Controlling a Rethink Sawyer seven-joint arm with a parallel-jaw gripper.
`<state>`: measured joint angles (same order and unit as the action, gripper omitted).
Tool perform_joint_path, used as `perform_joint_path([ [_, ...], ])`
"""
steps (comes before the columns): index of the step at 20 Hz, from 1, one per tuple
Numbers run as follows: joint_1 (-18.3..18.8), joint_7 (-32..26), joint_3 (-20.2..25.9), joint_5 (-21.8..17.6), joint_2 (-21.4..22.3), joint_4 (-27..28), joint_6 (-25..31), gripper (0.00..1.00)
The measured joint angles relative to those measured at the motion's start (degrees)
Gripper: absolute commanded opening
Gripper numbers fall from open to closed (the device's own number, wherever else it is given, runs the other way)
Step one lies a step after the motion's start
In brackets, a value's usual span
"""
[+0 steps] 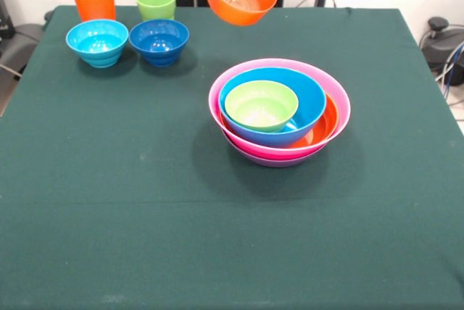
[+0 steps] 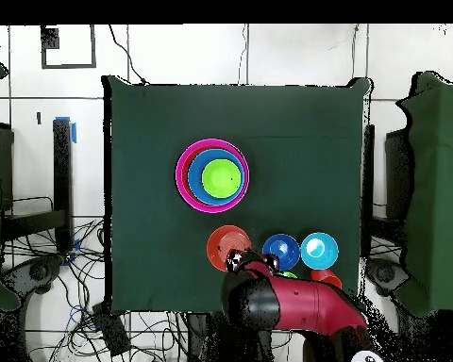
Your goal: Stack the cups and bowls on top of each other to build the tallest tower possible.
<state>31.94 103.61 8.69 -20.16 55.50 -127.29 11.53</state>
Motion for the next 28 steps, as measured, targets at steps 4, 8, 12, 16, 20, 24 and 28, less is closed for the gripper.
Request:
perform_joint_path([
  [4, 1.0, 0.0, 0.0, 0.2, 0.6, 0.0, 1.1, 0.0],
  [8, 3.1, 0.0, 0.1, 0.7, 0.8, 0.5, 3.4, 0.0],
  [12, 4.4, 0.0, 0.2, 0.8, 0.5, 1.7, 6.0, 0.0],
  [16, 4.7, 0.0, 0.3, 0.8, 0.3, 2.7, 7.2, 0.0],
  [20, 4.5, 0.0, 0.3, 0.7, 0.4, 3.2, 7.2, 0.0],
  [24, 3.8, 0.0, 0.1, 0.7, -0.1, 3.3, 6.4, 0.0],
  [28, 0.2, 0.1, -1.9, 0.7, -1.7, 3.7, 4.8, 0.0],
])
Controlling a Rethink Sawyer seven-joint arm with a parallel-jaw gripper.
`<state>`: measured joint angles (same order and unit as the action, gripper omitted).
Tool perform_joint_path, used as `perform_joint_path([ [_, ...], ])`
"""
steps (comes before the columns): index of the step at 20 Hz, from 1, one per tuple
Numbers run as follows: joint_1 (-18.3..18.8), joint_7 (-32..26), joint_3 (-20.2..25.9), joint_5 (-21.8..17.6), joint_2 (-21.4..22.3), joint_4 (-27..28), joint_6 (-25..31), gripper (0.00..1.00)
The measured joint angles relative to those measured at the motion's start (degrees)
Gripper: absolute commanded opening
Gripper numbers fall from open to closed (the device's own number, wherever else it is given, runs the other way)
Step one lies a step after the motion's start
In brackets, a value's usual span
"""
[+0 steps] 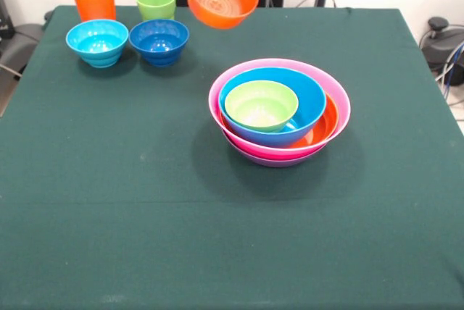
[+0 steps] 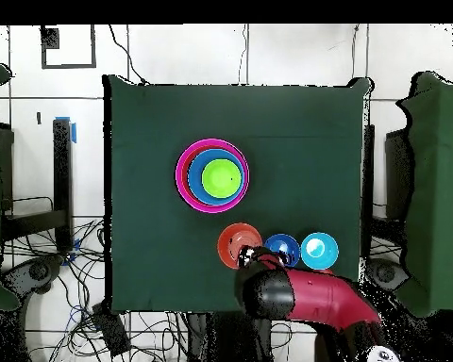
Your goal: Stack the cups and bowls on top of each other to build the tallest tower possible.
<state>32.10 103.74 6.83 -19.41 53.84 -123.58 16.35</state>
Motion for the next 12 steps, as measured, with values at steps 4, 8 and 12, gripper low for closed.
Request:
perform_joint_path([
  [4, -5.5, 1.1, -2.6, 0.0, -1.5, 0.8, -1.4, 0.0],
  [8, -11.1, 3.1, -5.1, 0.5, -2.9, 1.6, -2.5, 0.0],
  [12, -14.7, 5.9, -7.2, 1.1, -3.8, 2.0, -4.1, 0.0],
])
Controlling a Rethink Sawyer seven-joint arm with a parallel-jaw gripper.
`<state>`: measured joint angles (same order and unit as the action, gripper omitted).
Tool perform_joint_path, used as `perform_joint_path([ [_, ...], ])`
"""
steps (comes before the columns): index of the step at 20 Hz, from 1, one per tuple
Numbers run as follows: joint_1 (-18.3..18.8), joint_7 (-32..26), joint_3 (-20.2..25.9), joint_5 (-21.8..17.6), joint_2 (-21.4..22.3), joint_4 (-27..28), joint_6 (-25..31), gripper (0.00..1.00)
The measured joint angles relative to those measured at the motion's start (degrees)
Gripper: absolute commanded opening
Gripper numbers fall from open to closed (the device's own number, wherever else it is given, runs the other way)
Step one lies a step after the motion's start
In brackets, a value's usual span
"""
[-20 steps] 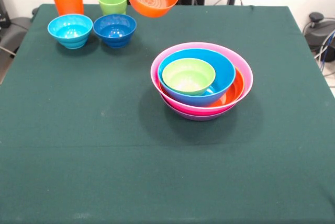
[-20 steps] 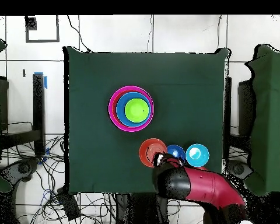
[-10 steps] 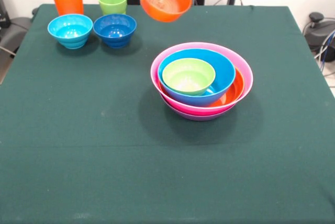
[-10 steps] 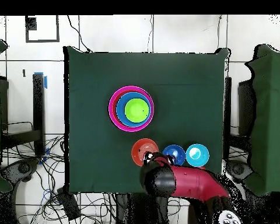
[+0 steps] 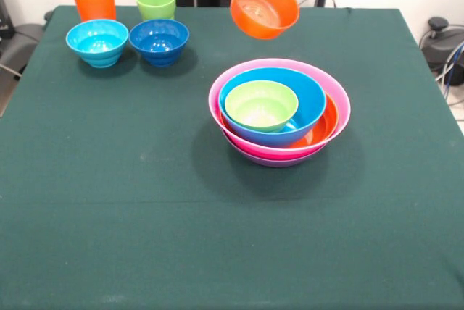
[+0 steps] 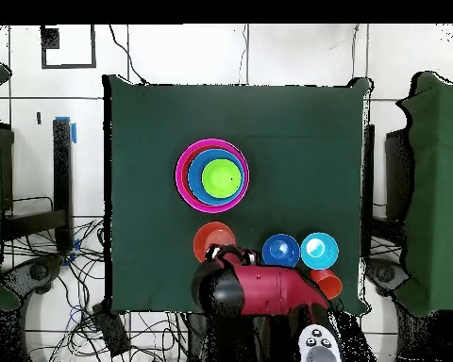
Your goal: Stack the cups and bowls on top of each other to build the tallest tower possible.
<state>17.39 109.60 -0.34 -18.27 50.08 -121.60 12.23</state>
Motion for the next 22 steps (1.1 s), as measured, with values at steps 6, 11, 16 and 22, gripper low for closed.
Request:
perform_joint_path([
  [6, 0.0, 1.9, -1.1, 0.2, -0.1, 0.0, -1.5, 0.0],
  [11, 1.4, 2.3, -2.1, 0.2, 0.8, -0.6, -2.9, 0.0],
  [16, 6.2, 2.3, -1.5, 0.2, 4.9, -3.6, -3.7, 0.0],
  [22, 11.5, 2.3, -1.2, 0.2, 9.1, -7.0, -4.4, 0.0],
])
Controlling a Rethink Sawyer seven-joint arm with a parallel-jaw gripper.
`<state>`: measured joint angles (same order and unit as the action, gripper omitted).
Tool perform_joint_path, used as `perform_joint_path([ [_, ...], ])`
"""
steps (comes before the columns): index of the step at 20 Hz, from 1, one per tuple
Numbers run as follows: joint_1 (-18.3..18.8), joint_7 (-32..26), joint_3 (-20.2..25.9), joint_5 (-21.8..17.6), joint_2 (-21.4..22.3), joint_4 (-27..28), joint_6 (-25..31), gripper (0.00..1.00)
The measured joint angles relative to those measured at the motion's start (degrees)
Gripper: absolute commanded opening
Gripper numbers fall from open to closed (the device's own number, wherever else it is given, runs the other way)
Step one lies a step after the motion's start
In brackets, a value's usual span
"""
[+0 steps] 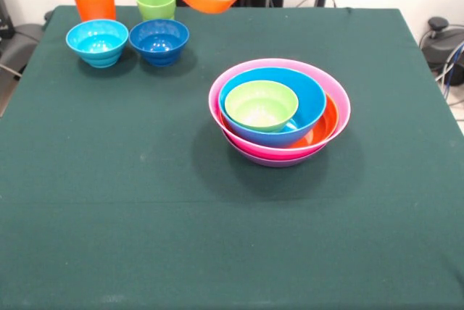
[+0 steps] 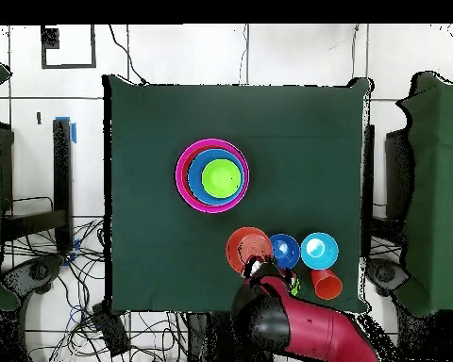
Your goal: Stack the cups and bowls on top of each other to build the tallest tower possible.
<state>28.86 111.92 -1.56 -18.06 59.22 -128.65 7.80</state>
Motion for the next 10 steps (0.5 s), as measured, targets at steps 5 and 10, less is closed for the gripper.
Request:
perform_joint_path([
  [5, -0.5, 0.0, 0.0, 0.0, -1.1, 1.3, 0.5, 0.0],
  [10, -4.3, 0.0, -0.5, 0.0, -6.1, 9.1, 5.1, 0.0],
])
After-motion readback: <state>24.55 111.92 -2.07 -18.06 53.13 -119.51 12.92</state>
